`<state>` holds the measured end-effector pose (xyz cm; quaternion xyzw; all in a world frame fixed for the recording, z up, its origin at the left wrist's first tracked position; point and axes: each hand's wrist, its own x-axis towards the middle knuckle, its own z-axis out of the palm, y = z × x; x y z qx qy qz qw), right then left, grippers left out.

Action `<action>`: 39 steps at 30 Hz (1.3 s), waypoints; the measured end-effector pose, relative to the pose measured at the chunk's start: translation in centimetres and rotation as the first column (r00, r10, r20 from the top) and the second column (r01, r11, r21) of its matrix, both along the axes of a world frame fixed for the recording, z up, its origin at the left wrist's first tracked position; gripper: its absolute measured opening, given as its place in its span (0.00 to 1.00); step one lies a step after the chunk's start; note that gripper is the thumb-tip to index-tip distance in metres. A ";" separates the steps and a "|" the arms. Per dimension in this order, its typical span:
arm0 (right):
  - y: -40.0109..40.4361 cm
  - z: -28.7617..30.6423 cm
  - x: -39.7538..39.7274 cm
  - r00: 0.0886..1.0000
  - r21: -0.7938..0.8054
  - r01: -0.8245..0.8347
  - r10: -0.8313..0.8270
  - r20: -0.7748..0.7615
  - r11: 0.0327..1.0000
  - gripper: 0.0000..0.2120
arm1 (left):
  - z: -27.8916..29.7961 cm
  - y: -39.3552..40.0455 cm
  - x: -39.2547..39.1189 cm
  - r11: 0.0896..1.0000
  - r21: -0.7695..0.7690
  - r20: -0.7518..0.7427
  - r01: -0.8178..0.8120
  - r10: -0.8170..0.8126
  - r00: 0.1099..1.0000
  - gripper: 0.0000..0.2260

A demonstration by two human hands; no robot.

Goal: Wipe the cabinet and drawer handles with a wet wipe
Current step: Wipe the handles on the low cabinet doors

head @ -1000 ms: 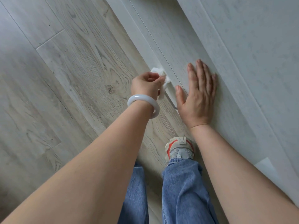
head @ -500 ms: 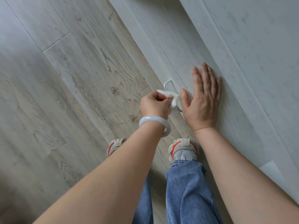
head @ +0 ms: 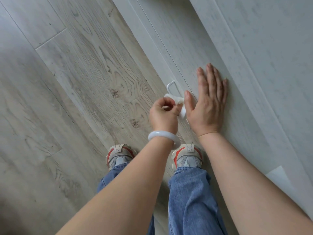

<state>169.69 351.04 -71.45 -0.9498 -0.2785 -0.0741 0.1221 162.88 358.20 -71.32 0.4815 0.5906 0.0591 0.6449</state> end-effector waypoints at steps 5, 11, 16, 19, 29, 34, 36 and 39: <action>0.1 0.2 0.1 1.000 0.030 -0.004 0.004 0.006 1.000 0.21 | 0.0 1.6 0.3 0.979 0.112 -0.040 0.172 -0.169 0.985 0.13; 0.0 -0.1 0.1 1.000 0.044 -0.009 0.009 -0.008 0.999 0.24 | -0.2 1.9 0.8 0.953 0.246 -0.074 0.180 -0.166 0.983 0.12; -0.2 -0.3 0.3 1.000 0.072 0.000 -0.001 0.011 0.997 0.20 | 0.2 -2.3 -0.7 0.977 0.134 -0.090 0.164 -0.153 0.984 0.13; -0.7 0.3 0.6 1.000 0.083 -0.014 0.016 -0.021 0.996 0.18 | 0.4 -1.6 -0.4 0.983 0.090 -0.106 0.161 -0.152 0.983 0.11; -4.0 1.2 -2.0 0.992 0.021 0.126 -0.127 0.012 0.992 0.21 | 0.8 -2.7 0.8 0.985 0.122 -0.083 0.122 -0.112 0.990 0.20; -4.3 0.4 -2.1 0.986 0.029 0.129 -0.131 0.104 0.991 0.18 | 0.9 -1.7 0.2 0.933 0.208 -0.102 0.292 -0.276 0.956 0.13; -4.3 0.5 -2.2 0.982 0.017 0.108 -0.109 0.153 0.994 0.12 | 0.7 -0.9 -0.1 0.896 0.233 -0.132 0.379 -0.357 0.925 0.11; -4.3 0.8 -2.1 0.970 0.013 0.085 -0.085 0.226 0.996 0.10 | 0.7 0.3 0.3 0.862 0.273 -0.174 0.426 -0.391 0.904 0.11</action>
